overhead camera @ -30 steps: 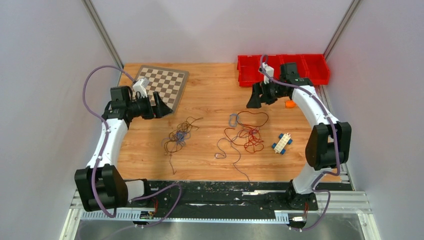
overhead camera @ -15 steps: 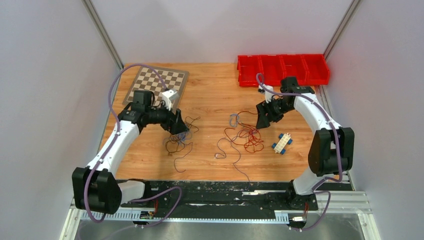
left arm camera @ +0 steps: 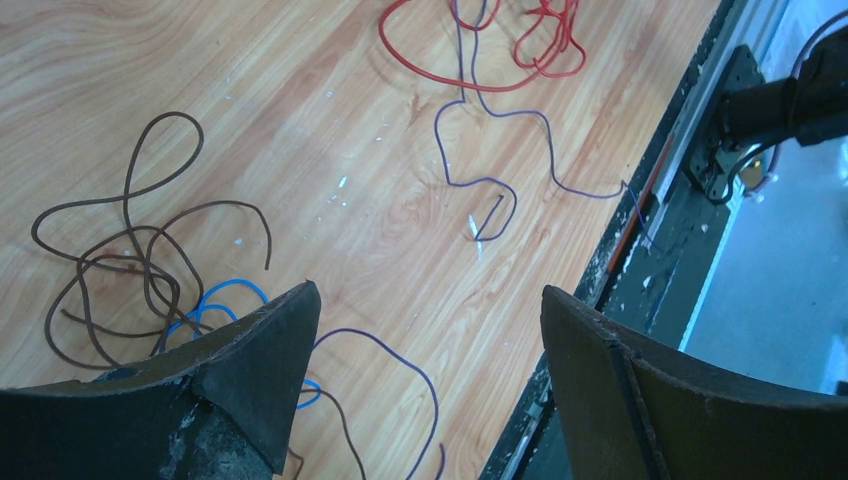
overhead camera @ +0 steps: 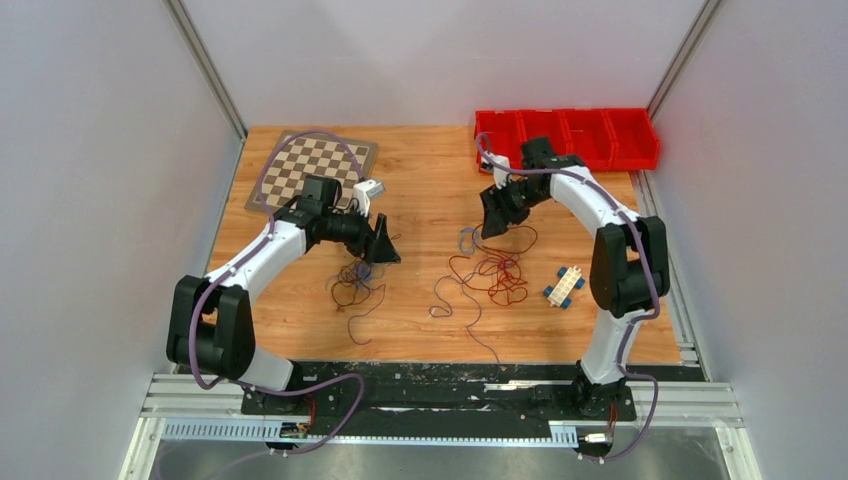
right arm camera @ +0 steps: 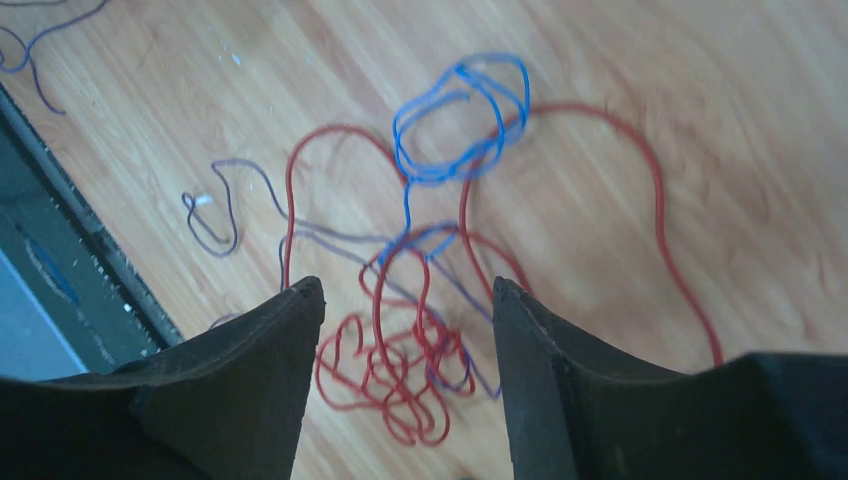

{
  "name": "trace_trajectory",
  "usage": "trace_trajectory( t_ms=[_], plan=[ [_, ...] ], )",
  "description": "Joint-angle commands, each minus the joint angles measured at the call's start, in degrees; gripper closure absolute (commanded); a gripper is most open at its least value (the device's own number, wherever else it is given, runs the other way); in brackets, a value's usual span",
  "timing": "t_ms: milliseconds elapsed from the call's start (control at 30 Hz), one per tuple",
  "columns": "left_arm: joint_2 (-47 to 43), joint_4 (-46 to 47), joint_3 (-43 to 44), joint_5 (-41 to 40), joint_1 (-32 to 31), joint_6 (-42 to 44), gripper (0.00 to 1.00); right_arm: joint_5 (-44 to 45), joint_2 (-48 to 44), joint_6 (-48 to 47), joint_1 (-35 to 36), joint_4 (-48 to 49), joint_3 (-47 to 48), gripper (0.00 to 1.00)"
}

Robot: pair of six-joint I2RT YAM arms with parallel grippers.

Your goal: Untangle the cables

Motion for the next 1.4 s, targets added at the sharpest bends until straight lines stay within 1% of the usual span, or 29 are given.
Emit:
trace_trajectory(
  t_ms=[0,133,267,333,367,400,467,567,600,700,800,900,1000,1100,1200,1300,1367],
  plan=[
    [1.05,4.75,3.41,1.9,-0.17,-4.71,0.13,1.59,4.04,1.74,4.78,7.49,5.33,0.4],
    [2.18,4.84,3.75,1.92,-0.18,-5.79,0.13,5.55,10.1,0.06,8.02,8.16,9.02,0.39],
    [2.35,4.54,4.03,1.51,-0.15,-6.01,0.13,8.67,14.97,-0.72,9.39,8.18,12.11,0.35],
    [2.19,4.23,4.18,1.18,-0.15,-5.69,0.13,9.87,16.27,-1.62,10.02,8.31,12.49,0.35],
    [2.07,4.1,4.19,0.88,-0.15,-5.53,0.13,10.3,16.72,-2.1,10.2,8.59,12.42,0.37],
    [1.95,3.98,4.16,0.76,-0.17,-5.31,0.13,10.71,17.06,-2.42,10.45,8.85,12.39,0.43],
    [1.77,3.58,4.07,0.41,-0.09,-4.84,0.13,11.06,17.29,-2.57,10.68,9.32,12.35,0.62],
    [1.23,2.54,3.82,-0.49,-0.04,-3.98,0.13,10.28,15.58,-2.47,10.73,9.21,13.11,0.95],
    [0.83,2.33,3.75,-0.72,0.01,-3.34,0.13,10.18,13.93,-2.56,10.74,9.26,13.29,1.0],
    [-0.89,2.3,3.11,-0.37,0.19,-2.29,0.11,7.11,7.93,-2.27,10.54,8.95,14.09,1.0],
    [-4.63,5.14,1.66,0.85,1.02,-2.01,0.07,-1.6,0.4,-0.69,9.62,8.87,14.39,1.0],
    [-7.81,12.18,-0.74,3.12,2.04,-4.11,0.01,-11.0,-5.98,1.87,8.61,9.37,14.7,1.0],
    [-10.51,18.17,-1.28,4.82,2.02,-4.23,0.0,-15.89,-10.21,4.3,8.56,10.35,15.47,1.0],
    [-11.16,20.71,0.05,5.86,0.68,-3.92,0.0,-18.32,-12.98,7.17,8.57,12.34,15.95,1.0],
    [-10.95,21.04,2.11,5.03,-0.37,-3.83,0.0,-16.38,-15.04,10.32,8.3,15.32,17.51,1.0],
    [-10.74,21.58,2.41,4.72,-0.54,-5.57,0.0,-16.36,-15.99,15.26,6.92,19.17,20.42,1.0],
    [-11.03,24.38,2.36,5.07,-1.07,-7.91,0.0,-17.56,-16.12,17.7,6.91,20.2,22.02,1.0]
  ],
)
